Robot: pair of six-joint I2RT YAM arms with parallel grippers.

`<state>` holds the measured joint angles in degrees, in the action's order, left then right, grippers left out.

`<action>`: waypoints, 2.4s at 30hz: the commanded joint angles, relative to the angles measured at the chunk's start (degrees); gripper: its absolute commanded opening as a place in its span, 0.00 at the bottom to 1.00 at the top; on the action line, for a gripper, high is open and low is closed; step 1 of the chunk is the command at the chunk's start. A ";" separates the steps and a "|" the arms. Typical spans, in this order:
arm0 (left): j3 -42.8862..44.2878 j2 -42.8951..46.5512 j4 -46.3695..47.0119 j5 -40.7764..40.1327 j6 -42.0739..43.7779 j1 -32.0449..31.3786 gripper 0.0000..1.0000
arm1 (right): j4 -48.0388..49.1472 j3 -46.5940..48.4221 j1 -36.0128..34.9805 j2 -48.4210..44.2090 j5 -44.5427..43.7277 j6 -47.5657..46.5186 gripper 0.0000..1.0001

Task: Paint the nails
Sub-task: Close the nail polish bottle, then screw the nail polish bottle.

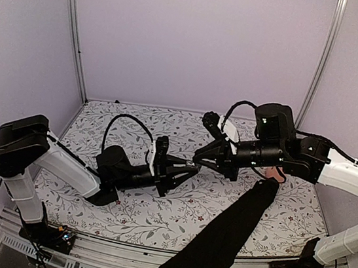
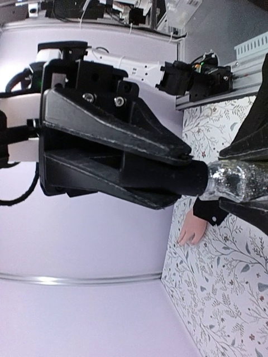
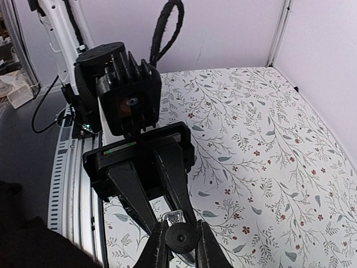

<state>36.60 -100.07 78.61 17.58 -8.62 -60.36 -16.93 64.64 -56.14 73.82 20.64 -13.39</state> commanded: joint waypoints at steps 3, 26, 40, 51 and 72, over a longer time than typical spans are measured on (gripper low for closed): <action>3.72 3.51 1.84 -9.66 4.05 -0.97 0.00 | -5.33 2.80 -0.86 4.95 -6.09 4.98 0.00; 4.63 3.89 2.68 11.52 -2.35 1.58 0.00 | -1.57 1.00 -0.75 -3.39 -0.13 2.58 0.73; 12.38 1.46 -2.10 37.17 -15.10 3.45 0.00 | -3.20 2.72 -0.76 -9.00 18.66 -3.44 0.82; 17.95 -2.03 -8.11 43.59 -21.84 3.43 0.00 | -7.92 7.47 -0.81 -5.03 24.96 -6.46 0.67; 17.24 -1.88 -1.73 42.35 -24.59 3.49 0.00 | -8.52 6.53 -0.83 -2.91 28.01 -7.20 0.18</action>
<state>54.48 -102.26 73.01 62.33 -32.47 -57.52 -24.88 71.61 -56.62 70.41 47.05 -20.99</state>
